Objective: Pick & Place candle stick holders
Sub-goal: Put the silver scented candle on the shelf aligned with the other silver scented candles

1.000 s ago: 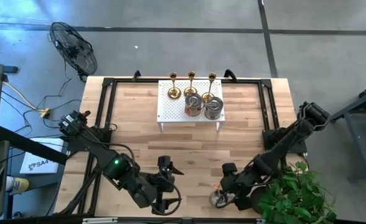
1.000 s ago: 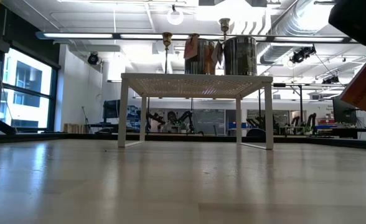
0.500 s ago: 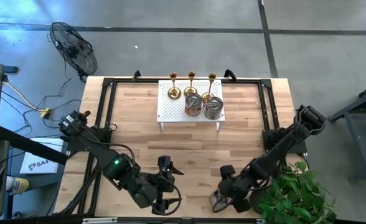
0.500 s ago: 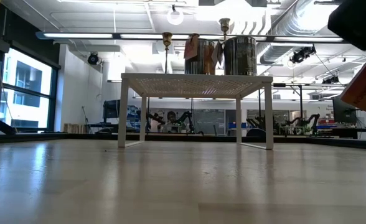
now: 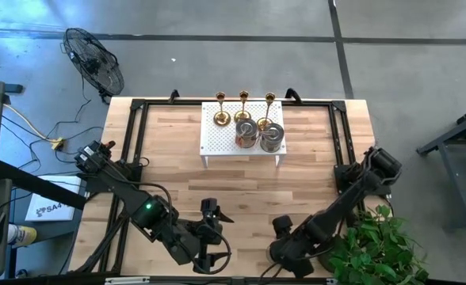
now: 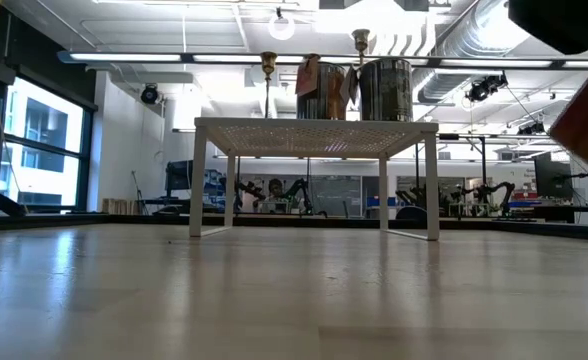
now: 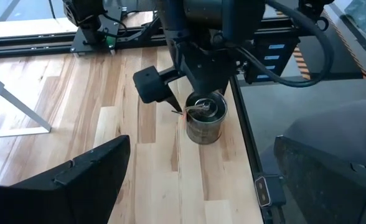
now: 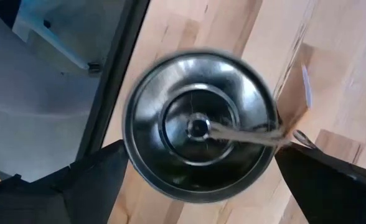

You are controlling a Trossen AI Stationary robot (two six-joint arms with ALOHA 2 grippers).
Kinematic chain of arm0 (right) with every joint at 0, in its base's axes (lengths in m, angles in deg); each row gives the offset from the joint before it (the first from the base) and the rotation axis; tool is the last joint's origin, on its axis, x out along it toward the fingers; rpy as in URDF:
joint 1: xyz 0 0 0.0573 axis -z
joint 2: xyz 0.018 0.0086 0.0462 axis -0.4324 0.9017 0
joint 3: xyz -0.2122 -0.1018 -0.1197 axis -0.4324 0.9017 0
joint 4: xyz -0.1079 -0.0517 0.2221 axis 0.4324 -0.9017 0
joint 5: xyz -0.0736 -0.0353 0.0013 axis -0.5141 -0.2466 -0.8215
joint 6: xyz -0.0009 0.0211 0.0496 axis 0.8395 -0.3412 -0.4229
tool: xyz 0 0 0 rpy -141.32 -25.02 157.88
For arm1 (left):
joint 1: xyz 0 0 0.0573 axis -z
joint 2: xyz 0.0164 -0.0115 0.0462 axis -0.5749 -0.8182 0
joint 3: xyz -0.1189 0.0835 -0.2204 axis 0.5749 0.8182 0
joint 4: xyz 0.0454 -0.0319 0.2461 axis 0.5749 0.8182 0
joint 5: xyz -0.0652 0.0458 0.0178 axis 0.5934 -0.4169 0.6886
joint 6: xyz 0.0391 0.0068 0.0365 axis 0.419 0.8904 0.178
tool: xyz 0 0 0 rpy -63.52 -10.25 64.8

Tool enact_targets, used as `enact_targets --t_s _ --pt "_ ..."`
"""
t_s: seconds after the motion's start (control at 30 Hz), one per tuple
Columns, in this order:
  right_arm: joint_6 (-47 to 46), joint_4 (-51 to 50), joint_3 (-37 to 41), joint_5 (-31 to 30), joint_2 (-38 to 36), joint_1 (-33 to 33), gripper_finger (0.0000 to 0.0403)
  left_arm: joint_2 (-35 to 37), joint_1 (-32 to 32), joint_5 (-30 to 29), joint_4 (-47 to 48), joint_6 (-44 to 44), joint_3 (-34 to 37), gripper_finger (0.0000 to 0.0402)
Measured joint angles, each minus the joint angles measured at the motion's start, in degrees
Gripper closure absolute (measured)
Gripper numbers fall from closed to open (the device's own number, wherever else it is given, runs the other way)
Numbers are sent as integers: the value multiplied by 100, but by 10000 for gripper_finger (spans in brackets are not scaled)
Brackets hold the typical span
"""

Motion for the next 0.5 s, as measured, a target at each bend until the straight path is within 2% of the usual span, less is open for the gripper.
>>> enact_targets --t_s 0.2,0.5 --pt "-113 -108 -153 2 51 19 6 0 0 4 0 -2 0 11" --pt "-493 71 22 -61 51 96 6 0 0 35 1 -2 0 11"
